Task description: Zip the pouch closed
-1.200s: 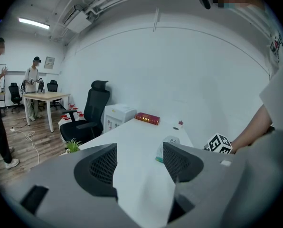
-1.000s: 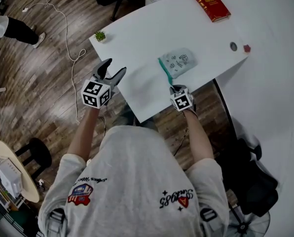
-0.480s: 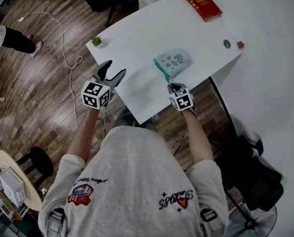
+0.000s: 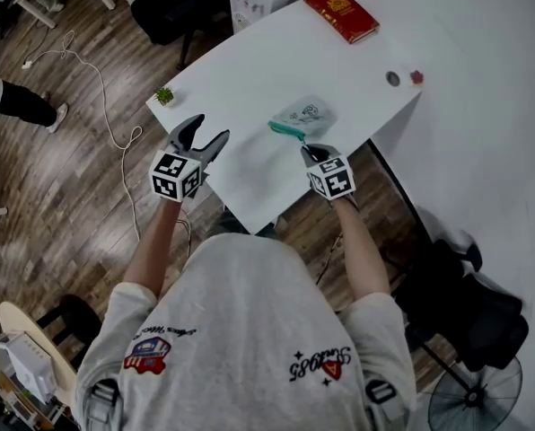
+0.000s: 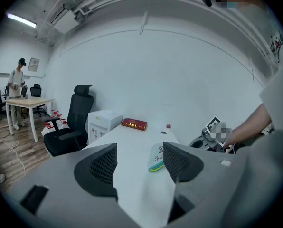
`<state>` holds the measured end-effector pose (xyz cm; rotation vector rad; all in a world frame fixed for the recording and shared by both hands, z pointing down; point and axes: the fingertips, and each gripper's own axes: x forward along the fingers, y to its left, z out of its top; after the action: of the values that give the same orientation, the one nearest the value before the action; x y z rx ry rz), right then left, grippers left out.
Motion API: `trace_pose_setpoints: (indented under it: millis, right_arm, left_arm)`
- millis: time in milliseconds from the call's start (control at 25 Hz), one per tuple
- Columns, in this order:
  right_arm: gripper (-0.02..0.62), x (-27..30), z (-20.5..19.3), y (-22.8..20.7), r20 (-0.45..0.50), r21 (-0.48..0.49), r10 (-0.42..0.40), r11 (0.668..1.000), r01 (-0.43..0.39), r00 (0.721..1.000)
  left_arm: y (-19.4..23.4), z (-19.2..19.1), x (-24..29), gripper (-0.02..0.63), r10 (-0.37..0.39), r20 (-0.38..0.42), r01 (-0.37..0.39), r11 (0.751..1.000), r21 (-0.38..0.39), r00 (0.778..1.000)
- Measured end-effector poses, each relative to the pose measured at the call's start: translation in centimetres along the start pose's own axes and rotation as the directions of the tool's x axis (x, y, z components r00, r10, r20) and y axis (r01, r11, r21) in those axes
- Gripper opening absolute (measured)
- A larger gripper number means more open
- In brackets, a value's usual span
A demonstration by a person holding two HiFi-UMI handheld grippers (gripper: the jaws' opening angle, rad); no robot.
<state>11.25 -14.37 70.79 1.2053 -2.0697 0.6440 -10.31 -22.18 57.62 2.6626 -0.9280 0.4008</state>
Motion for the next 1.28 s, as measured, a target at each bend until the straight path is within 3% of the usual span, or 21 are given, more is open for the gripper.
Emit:
trace_pose_setpoints:
  millis: [360, 680, 1280]
  right_arm:
    - [0.015, -3.2, 5.2, -1.6, 0.12, 0.002, -0.065, 0.998, 0.065, 0.991]
    - [0.015, -6.8, 9.7, -3.3, 0.23, 0.016, -0.129, 0.992, 0.129, 0.965]
    - [0.015, -14.9, 12.2, -3.2, 0.359, 0.039, -0.181, 0.983, 0.179, 0.916]
  left_arm:
    - [-0.5, 2.3, 1.1, 0.299, -0.046, 0.026, 0.045, 0.998, 0.034, 0.999]
    - [-1.2, 4.3, 2.5, 0.299, -0.093, 0.049, 0.09, 0.994, 0.063, 0.994]
    - [-4.7, 7.4, 5.8, 0.297, -0.227, 0.078, 0.223, 0.973, 0.054, 0.971]
